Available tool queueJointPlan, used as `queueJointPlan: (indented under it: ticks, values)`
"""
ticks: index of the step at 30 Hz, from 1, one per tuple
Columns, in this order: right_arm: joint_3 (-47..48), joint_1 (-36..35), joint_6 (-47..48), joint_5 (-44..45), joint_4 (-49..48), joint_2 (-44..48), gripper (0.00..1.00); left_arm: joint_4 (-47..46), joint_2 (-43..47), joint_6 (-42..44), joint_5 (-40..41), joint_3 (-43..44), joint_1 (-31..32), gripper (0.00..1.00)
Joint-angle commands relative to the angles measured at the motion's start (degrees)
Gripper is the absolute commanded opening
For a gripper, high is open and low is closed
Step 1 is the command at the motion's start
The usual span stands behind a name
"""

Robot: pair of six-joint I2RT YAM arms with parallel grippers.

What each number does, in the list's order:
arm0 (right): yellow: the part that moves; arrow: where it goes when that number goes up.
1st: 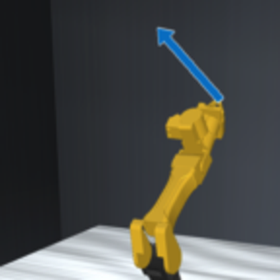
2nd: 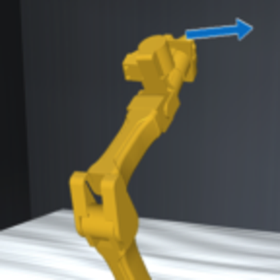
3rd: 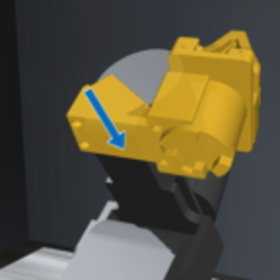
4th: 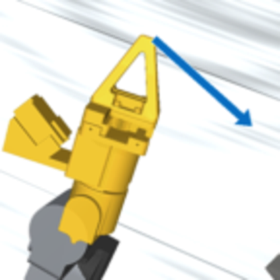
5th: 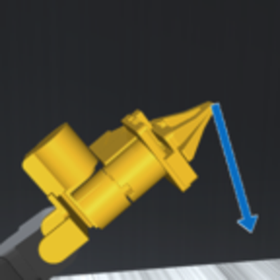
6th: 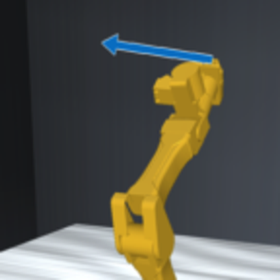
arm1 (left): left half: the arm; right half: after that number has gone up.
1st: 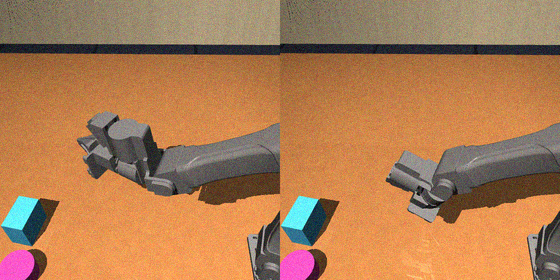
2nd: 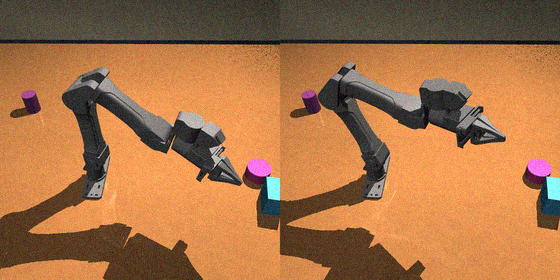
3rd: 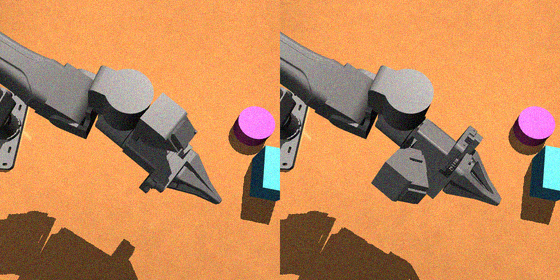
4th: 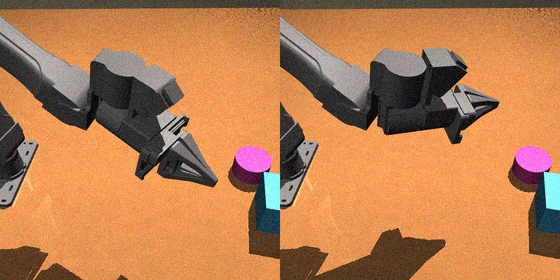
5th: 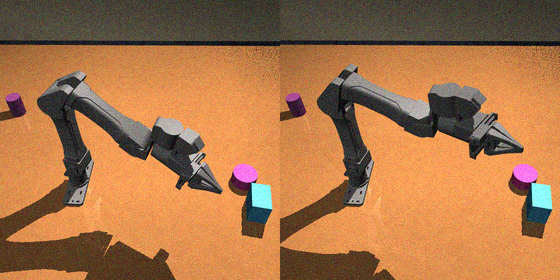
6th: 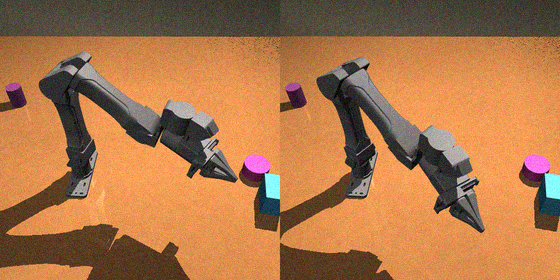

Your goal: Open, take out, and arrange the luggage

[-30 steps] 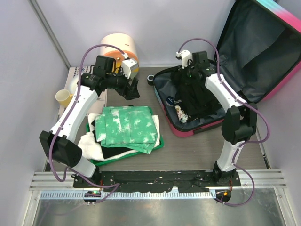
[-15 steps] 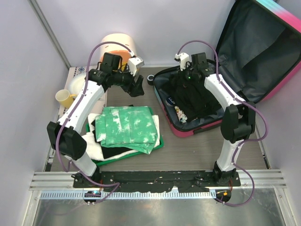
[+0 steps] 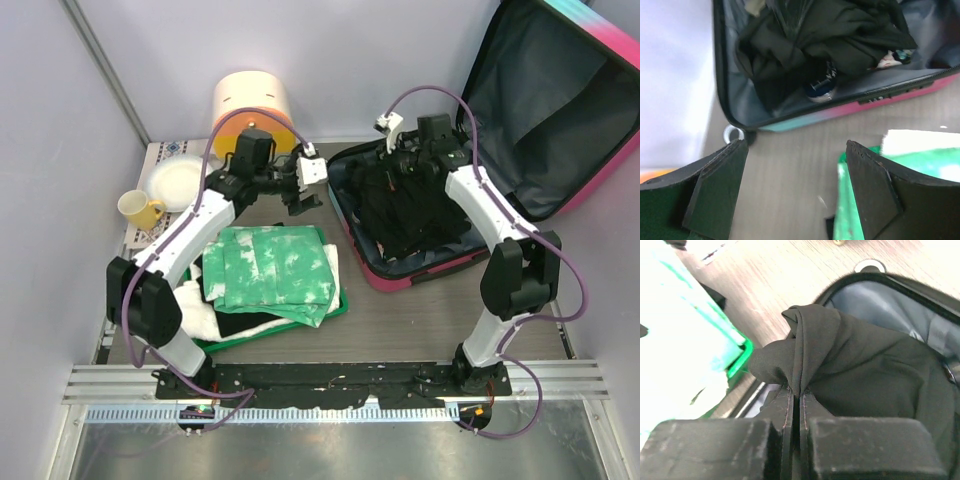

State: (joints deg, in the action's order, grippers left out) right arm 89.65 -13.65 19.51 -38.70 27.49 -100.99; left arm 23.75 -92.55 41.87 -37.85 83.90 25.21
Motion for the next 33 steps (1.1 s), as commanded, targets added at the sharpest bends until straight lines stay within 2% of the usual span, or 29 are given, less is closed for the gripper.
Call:
queueJointPlan:
  ticks: [1,6,9,16,19,20,23,25,28,29,31,32,33]
  values:
    - [0.26,-1.9,2.8,-8.94,-0.68,5.45,0.01,-8.54,0.8,15.86,-4.87,0.65,1.24,0.84]
    - [0.88,-5.15,4.48,-10.34,1.43,5.8,0.01,-8.45,0.36,30.34,-2.85,-1.63,4.14,0.84]
    - [0.97,-7.26,5.54,-10.61,2.13,5.89,0.01,-8.02,0.27,34.58,-1.18,-3.04,5.55,0.84]
    - [0.62,-10.95,6.77,-11.05,1.87,6.77,0.01,-6.09,0.09,36.96,-1.61,-3.3,7.22,0.81]
    - [0.36,-11.4,5.46,-11.14,0.65,7.03,0.01,-5.12,0.71,36.88,-1.62,-3.92,7.66,0.61]
    - [0.27,-11.4,5.11,-11.14,0.47,7.21,0.01,-4.85,0.79,35.93,-1.27,-4.09,7.75,0.49]
    - [-1.39,-10.96,6.42,-10.61,0.73,9.23,0.04,-3.97,0.88,33.64,0.75,-3.74,7.75,0.37]
    - [-2.28,-10.61,7.47,-10.35,0.73,10.46,0.07,-4.06,0.88,32.93,1.8,-4.0,7.66,0.35]
    - [-2.9,-9.21,4.95,-7.81,0.46,12.22,0.42,-4.24,0.79,30.91,2.07,-3.66,7.66,0.13]
    - [-2.81,-8.42,3.62,-5.97,0.29,12.57,0.62,-5.37,0.71,29.78,2.25,-3.31,7.66,0.0]
    - [-2.9,-5.17,0.38,-5.43,0.29,13.27,0.73,-8.52,0.53,24.59,2.77,-3.22,7.66,0.0]
    - [-3.77,-3.85,-0.6,-5.34,0.03,13.62,0.87,-9.24,0.53,23.62,2.95,-3.13,7.66,0.0]
    - [-4.47,-1.49,-1.57,-4.99,-0.67,14.76,0.88,-9.51,0.27,23.0,3.47,-2.87,7.66,0.0]
